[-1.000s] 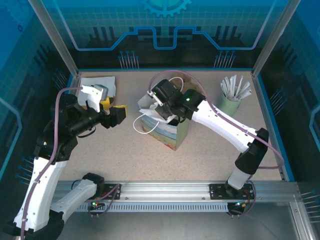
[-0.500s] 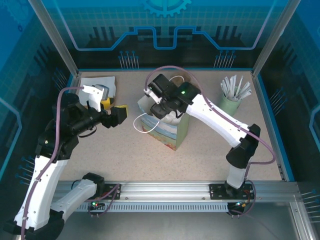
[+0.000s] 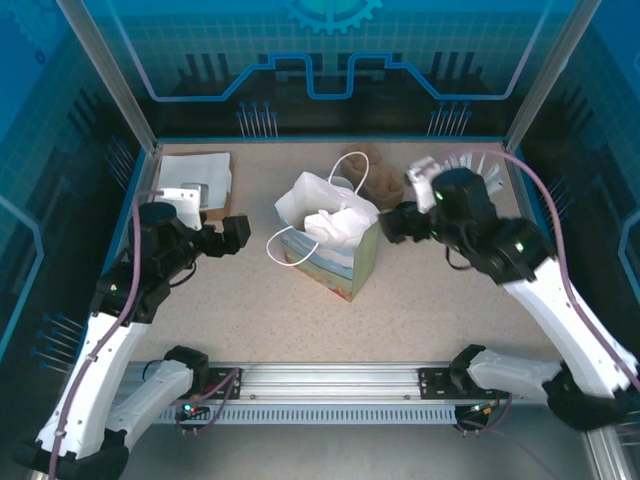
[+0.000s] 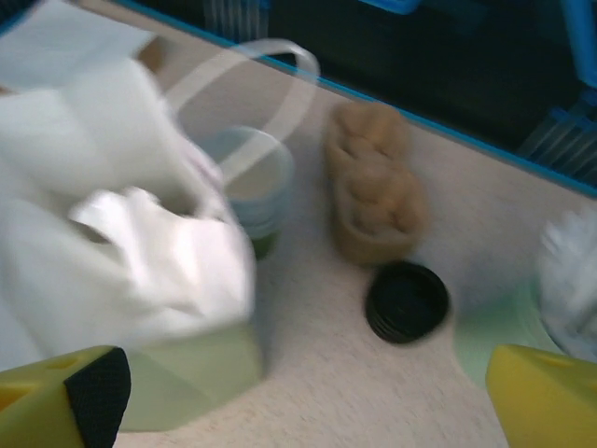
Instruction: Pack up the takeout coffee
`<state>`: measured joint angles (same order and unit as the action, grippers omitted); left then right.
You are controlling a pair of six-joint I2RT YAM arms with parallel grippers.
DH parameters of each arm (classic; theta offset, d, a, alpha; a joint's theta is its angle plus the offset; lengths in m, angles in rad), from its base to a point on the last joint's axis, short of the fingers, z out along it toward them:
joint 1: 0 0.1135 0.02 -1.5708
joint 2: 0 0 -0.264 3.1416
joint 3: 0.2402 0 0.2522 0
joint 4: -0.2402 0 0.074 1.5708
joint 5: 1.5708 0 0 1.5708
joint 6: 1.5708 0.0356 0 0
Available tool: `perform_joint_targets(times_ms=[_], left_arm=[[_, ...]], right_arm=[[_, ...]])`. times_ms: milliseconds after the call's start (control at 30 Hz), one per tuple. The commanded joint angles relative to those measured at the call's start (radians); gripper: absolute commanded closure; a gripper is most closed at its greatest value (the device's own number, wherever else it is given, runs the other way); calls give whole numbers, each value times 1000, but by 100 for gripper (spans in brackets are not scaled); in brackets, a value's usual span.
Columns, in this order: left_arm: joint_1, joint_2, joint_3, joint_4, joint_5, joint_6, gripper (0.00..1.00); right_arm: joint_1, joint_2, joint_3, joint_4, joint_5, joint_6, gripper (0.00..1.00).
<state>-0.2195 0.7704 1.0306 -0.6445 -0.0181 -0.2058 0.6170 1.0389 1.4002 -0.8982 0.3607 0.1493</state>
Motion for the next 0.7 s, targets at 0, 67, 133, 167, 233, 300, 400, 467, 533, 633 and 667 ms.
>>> perform_joint_targets(times_ms=[0, 67, 133, 167, 233, 300, 400, 467, 533, 633, 667], left_arm=[[78, -34, -92, 49, -119, -97, 1], [150, -34, -146, 64, -89, -133, 1], [215, -25, -206, 104, -48, -152, 1], [239, -15, -239, 133, -37, -155, 1], [269, 17, -292, 179, -50, -152, 1], [280, 49, -346, 248, -79, -126, 1], [284, 89, -416, 379, -69, -49, 1], [287, 128, -435, 438, -82, -26, 1], [289, 179, -447, 498, -84, 16, 1], [289, 250, -493, 639, -86, 65, 1], [289, 267, -510, 688, -86, 74, 1]], right_arm=[[-118, -119, -207, 138, 52, 77, 0], [-200, -192, -332, 174, 54, 86, 0], [-278, -240, -455, 238, 75, 93, 0], [-311, -253, -510, 277, 90, 119, 0], [-360, -262, -623, 389, 76, 121, 0], [-391, -239, -717, 534, 56, 68, 0], [-437, -136, -839, 808, 65, 10, 0], [-464, -45, -900, 1006, 40, -37, 0], [-481, 63, -955, 1229, 10, -79, 0], [-496, 214, -1015, 1498, -51, -102, 0], [-501, 254, -1025, 1558, -71, -109, 0]])
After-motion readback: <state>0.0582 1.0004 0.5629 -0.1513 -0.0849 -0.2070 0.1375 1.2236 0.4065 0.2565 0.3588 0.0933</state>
